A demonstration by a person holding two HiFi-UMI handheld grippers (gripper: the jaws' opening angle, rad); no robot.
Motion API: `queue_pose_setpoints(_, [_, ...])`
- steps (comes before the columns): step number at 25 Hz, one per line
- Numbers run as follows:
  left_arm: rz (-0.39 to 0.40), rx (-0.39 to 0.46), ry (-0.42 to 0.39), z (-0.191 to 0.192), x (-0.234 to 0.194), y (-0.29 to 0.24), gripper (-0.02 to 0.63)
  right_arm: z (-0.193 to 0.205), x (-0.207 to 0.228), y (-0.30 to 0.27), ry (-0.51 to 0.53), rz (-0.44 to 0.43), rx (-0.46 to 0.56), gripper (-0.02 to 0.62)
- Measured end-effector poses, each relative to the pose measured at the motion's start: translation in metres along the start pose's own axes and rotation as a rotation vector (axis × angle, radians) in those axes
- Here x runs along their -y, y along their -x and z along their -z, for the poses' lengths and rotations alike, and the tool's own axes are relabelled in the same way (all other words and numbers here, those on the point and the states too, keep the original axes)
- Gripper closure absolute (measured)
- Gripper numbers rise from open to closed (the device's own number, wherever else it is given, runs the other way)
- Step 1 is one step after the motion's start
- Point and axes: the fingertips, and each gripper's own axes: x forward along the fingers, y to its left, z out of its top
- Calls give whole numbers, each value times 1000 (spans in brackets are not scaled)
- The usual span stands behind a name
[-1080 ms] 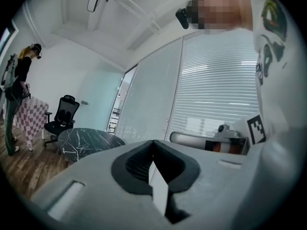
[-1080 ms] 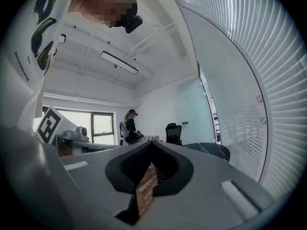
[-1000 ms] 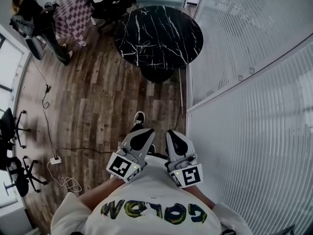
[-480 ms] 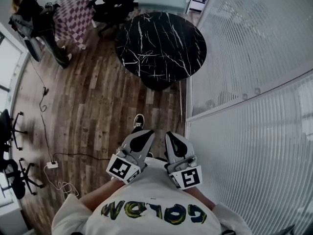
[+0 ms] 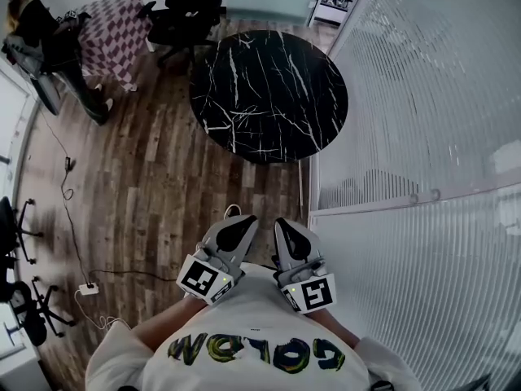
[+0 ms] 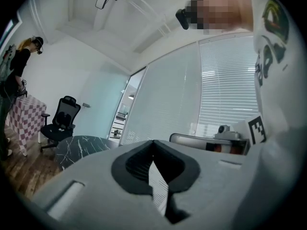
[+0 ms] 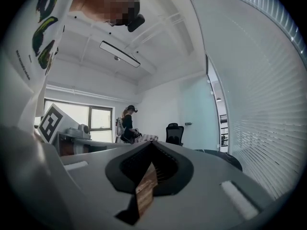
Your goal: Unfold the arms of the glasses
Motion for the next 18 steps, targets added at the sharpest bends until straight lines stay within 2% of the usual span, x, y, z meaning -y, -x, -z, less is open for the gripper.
queue_pose_setpoints(10, [6,6,0,-36,-94,-43,604,-11,25,-106,-9,-6,-12,594])
queue_pose_setpoints(18, [24,1,0,-51,-151,-79,604,-16,51,-168,-3,18,-5,594])
